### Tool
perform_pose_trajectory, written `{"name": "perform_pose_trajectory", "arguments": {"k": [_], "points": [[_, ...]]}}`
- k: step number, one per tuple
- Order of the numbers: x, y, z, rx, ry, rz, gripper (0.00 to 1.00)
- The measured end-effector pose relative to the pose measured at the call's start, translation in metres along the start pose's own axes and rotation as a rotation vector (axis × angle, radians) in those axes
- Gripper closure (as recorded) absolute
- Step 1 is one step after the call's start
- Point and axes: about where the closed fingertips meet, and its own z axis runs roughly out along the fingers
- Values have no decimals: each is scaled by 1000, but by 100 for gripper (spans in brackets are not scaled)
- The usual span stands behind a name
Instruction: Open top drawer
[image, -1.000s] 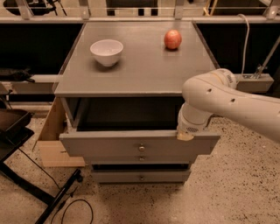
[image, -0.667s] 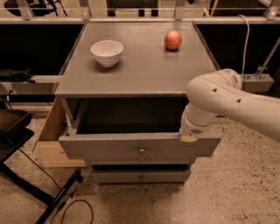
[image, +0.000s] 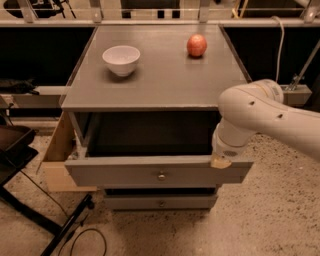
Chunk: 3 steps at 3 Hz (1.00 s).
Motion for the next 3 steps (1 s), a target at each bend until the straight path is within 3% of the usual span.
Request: {"name": "perform_pose_trajectory", "arguments": {"k": [3], "points": [[0, 0, 0, 0, 0, 0, 14]]}}
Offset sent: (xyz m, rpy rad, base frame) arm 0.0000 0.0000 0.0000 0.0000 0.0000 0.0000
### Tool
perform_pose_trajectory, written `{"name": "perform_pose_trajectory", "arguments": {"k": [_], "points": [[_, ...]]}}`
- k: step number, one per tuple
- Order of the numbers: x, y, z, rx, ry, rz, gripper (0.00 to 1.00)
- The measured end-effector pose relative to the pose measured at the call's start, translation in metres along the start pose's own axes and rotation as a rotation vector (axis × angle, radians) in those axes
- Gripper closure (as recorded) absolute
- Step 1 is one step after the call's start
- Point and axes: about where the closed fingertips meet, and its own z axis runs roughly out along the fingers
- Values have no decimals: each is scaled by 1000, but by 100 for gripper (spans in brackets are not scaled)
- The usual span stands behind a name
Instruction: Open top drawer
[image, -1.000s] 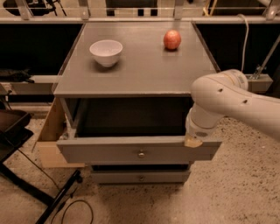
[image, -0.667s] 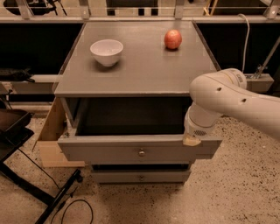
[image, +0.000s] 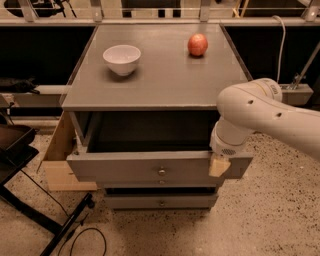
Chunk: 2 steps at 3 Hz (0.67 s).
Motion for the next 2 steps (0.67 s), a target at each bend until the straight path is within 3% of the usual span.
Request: {"name": "perform_pose_trajectory", "arguments": {"k": [1, 2], "points": [[-5, -3, -19, 43, 34, -16, 0], [-10, -1, -55, 120, 107, -40, 0]]}}
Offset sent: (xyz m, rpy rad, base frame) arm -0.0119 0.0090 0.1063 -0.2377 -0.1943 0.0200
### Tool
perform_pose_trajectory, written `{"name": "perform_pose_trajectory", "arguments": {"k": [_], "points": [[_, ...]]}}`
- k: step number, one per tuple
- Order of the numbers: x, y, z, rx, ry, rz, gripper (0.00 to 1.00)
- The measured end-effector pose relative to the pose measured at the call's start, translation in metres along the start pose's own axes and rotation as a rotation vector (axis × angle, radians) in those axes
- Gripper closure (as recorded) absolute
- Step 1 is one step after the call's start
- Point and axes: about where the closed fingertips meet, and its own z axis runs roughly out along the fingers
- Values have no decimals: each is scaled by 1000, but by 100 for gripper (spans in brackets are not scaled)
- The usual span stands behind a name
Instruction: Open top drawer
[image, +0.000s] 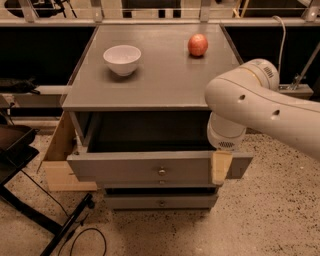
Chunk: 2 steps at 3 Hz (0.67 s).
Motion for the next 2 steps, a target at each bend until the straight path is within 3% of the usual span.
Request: {"name": "perform_pose_trajectory", "arguments": {"k": [1, 2], "points": [[2, -2, -8, 19, 10, -1, 0], [0, -1, 29, -43, -23, 2, 0]]}}
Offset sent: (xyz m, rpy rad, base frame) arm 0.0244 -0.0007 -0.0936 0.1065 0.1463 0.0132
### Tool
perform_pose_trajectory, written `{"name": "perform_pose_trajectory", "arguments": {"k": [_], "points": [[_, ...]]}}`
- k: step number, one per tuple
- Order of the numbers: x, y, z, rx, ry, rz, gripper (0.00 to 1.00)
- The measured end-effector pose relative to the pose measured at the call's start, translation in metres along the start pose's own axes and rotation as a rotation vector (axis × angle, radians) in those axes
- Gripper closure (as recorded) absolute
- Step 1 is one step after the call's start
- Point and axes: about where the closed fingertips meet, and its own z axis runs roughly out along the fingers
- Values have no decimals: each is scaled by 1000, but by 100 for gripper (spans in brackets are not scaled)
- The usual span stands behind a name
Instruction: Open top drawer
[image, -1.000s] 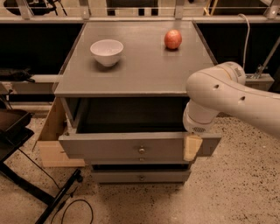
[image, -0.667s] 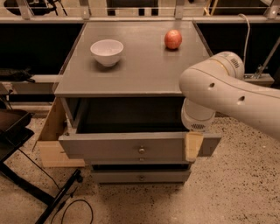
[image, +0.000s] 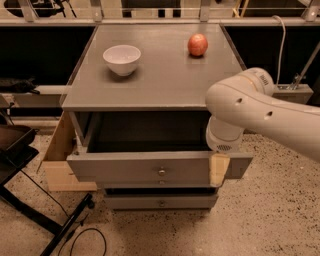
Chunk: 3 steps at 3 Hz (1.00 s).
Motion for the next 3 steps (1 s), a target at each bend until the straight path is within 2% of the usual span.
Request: {"name": "perform_pose_trajectory", "arguments": {"k": [1, 2, 3], "points": [[-4, -5, 52, -76, -46, -11, 0], [1, 9, 92, -161, -57, -18, 27], [18, 30, 79, -189, -17, -19, 50]]}}
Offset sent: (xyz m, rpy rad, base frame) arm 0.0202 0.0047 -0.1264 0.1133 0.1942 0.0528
